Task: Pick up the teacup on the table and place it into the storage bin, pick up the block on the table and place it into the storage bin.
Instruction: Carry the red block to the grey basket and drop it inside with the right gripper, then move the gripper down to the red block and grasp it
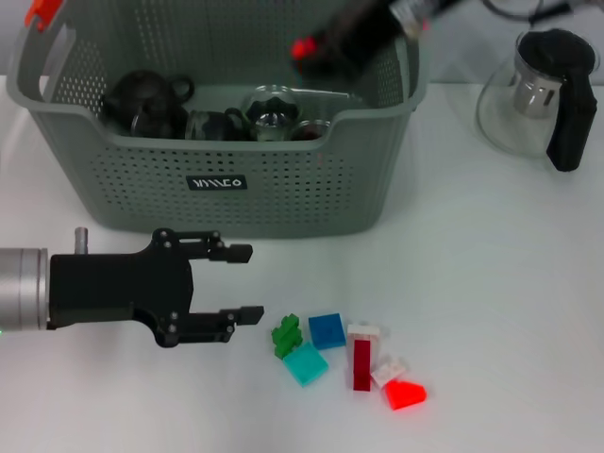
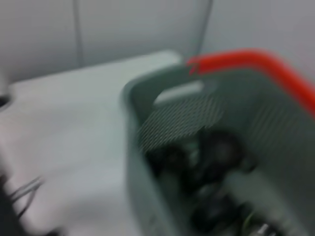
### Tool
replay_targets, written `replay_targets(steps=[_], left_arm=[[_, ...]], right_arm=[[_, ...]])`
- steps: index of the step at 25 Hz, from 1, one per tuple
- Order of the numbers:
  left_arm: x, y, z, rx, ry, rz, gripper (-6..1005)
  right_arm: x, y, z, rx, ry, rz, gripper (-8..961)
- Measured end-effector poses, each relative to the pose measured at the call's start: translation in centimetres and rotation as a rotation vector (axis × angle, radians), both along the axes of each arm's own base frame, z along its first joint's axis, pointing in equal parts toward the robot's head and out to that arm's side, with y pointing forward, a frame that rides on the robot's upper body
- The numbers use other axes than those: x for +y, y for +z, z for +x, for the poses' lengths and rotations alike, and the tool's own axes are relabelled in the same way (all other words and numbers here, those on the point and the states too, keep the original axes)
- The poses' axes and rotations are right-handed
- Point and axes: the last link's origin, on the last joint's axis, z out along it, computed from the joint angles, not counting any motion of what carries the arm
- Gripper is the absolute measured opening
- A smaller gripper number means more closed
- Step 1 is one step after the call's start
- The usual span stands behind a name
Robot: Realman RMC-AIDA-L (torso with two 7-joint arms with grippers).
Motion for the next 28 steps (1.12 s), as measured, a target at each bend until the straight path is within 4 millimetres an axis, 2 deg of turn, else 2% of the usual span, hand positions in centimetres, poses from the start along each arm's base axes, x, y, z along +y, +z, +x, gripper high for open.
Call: replay_targets(steps=[3,8,12,17,23,28], left_arm=[[0.1,0.1,0.0,-0.002,0.002,0.006,675],[0.1,0.1,0.1,-0.004,0.000,0.006,675],[0.2,0.2,0.1,-0.002,-0.004,0.007,675],[0.4,0.3,0.2,-0.003,-0.002,0.014,674],[0.7,0.9,0.0,-0.006,0.011,0.026,674],[0.7,0.9,0.0,-0.003,0.011,0.025,674]], right_arm=[[1.8,-0.4,-0.5,0.031,0.028,0.065,243],[5.0,-1.8,0.5,0.066,0.027,0.142,255],[6.7,-2.8,1.6,0.079,0.021,0.180,265],[7.9,-3.2,2.4,0.097,0.000,0.213,277],[8.1,-2.3,1.9,0.115,0.041,0.251,526],[6.9,-1.5,1.5,0.133,0.082,0.231,634]])
